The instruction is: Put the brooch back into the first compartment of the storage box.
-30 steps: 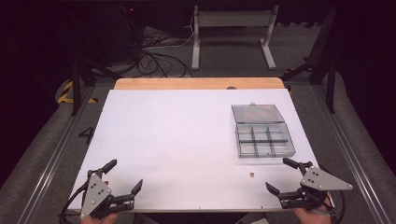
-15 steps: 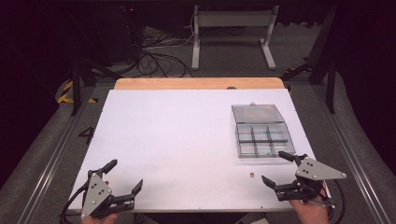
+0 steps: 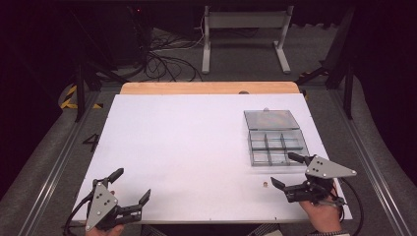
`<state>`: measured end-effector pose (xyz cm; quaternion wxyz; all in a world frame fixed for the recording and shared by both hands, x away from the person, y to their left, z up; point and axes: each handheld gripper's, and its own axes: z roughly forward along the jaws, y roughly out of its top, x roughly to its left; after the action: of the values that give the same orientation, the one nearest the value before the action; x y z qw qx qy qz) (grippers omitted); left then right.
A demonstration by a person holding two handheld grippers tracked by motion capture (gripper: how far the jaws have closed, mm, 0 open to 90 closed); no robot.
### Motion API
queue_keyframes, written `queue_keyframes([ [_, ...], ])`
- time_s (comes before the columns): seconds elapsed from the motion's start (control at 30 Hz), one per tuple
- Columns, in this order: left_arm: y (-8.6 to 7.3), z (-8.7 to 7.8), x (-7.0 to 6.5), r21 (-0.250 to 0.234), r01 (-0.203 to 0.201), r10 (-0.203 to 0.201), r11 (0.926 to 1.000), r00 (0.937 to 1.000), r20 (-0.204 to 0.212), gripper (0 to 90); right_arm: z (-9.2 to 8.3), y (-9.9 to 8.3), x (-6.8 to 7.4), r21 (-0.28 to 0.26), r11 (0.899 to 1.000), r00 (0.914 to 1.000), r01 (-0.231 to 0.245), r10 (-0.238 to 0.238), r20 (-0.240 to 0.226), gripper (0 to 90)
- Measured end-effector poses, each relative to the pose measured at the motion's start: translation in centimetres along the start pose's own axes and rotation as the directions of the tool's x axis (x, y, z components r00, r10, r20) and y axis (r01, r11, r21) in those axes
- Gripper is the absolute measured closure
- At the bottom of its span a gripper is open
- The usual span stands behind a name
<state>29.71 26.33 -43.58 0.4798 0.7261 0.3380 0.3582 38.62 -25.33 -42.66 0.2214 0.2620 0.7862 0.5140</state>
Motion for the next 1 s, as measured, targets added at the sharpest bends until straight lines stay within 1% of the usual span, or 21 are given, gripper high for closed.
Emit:
queue_keyframes([
  [0.4, 0.0, 0.0, 0.0, 0.001, -0.002, 0.002, 1.0, 1.0, -0.002, 5.2, 0.8, 0.5, -0.4, 0.011, 1.0, 1.0, -0.008, 0.008, -0.004, 4.4],
  [0.5, 0.0, 0.0, 0.0, -0.001, 0.0, 0.0, 1.0, 1.0, -0.003, 5.2, 1.1, 0.6, -0.5, 0.014, 1.0, 1.0, -0.002, 0.002, -0.003, 4.4],
  [0.7, 0.0, 0.0, 0.0, -0.001, -0.004, 0.004, 1.0, 1.0, -0.004, 5.2, 2.0, 1.4, -0.5, 0.016, 1.0, 0.9999, 0.006, -0.005, -0.015, 4.4],
  [0.77, 0.0, 0.0, 0.0, -0.001, -0.003, 0.003, 1.0, 1.0, -0.004, 5.2, 2.2, 1.4, -0.5, 0.02, 1.0, 0.9999, 0.01, -0.01, -0.012, 4.4],
  [0.83, 0.0, 0.0, 0.0, -0.001, -0.004, 0.004, 1.0, 1.0, -0.004, 5.3, 2.5, 1.6, -0.3, 0.034, 0.999, 0.9997, 0.022, -0.022, -0.011, 4.4],
  [1.0, 0.0, 0.0, -0.1, -0.001, -0.008, 0.008, 1.0, 1.0, -0.004, 5.2, 2.7, 1.6, -0.4, 0.044, 0.999, 0.9997, 0.019, -0.019, -0.016, 4.4],
])
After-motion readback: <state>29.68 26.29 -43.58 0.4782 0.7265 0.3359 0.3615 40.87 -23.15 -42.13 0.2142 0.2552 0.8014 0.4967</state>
